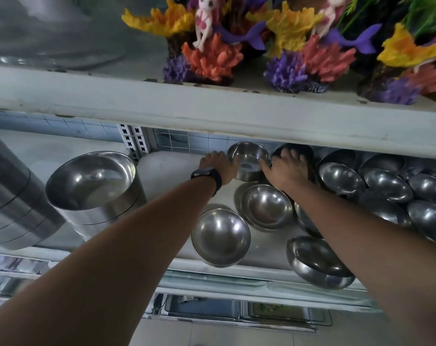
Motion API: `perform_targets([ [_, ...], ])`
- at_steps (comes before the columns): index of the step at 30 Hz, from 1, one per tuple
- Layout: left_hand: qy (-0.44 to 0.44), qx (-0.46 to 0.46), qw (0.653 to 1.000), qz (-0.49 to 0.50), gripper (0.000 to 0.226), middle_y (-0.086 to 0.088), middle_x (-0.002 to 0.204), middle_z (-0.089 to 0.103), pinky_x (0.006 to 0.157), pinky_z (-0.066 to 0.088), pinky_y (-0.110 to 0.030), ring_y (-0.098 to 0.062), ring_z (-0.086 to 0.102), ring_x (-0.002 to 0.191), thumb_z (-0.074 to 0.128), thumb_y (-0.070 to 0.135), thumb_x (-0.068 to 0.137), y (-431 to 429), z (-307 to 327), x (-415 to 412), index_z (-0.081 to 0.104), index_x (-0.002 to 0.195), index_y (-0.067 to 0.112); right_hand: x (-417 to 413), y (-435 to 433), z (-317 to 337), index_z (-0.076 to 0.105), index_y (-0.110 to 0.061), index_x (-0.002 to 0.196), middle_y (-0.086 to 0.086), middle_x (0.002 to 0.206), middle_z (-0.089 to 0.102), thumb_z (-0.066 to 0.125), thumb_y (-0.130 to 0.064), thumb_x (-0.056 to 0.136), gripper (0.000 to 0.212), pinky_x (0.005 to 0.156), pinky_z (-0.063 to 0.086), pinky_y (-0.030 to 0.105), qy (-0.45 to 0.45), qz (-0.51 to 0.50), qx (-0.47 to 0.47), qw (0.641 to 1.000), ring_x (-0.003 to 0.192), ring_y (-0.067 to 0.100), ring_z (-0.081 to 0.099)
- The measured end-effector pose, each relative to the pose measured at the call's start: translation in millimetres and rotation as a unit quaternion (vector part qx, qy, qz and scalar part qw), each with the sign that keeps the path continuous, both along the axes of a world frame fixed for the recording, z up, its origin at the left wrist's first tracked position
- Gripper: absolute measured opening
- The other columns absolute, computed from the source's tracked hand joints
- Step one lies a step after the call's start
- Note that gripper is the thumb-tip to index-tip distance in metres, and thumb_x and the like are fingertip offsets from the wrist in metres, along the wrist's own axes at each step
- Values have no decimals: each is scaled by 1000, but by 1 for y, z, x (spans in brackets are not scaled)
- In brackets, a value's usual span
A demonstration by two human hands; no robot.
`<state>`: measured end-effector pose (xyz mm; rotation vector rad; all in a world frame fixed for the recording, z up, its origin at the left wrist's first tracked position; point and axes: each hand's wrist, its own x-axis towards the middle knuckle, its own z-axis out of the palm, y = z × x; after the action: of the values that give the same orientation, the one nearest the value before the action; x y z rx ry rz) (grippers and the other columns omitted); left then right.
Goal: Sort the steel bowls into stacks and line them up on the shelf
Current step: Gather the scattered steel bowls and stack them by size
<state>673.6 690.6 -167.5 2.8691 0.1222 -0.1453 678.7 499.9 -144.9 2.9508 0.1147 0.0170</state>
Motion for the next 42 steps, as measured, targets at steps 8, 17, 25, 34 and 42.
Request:
perform_targets([
  [8,7,-34,999,20,58,-18,140,50,107,34,-44,-33,45,129,23,43,104,-8,-3,5,51,136,4,-2,9,-5,71,-13,116,13,130,55,22,-46,102,61,102,29,46,-27,-20,7,999,122,30,44],
  [17,7,-54,996,66,49,-20,133,56,104,36,-44,-35,51,123,25,34,105,-16,1,-1,53,130,2,-8,19,-3,73,-9,112,14,128,56,23,-46,103,64,103,27,46,-46,-39,21,998,120,30,43],
  [25,41,-194,972,125,43,-19,134,59,106,41,-45,-35,58,121,30,33,106,-19,3,-11,43,132,2,-13,22,-6,74,-9,110,15,123,61,22,-48,103,66,104,26,45,-49,-51,83,994,119,32,47],
  [34,11,-233,965,123,44,-22,132,59,102,46,-49,-40,59,118,30,35,105,-14,13,-29,48,128,2,-28,23,0,73,-5,105,19,117,64,27,-42,102,58,102,30,44,-73,-40,116,990,114,34,53],
  [42,-15,-249,960,124,44,-23,127,61,101,47,-49,-40,60,115,30,34,104,-8,27,-50,51,125,2,-48,26,15,71,-5,110,20,118,64,25,-45,104,62,100,32,45,-102,-28,148,983,113,35,54],
])
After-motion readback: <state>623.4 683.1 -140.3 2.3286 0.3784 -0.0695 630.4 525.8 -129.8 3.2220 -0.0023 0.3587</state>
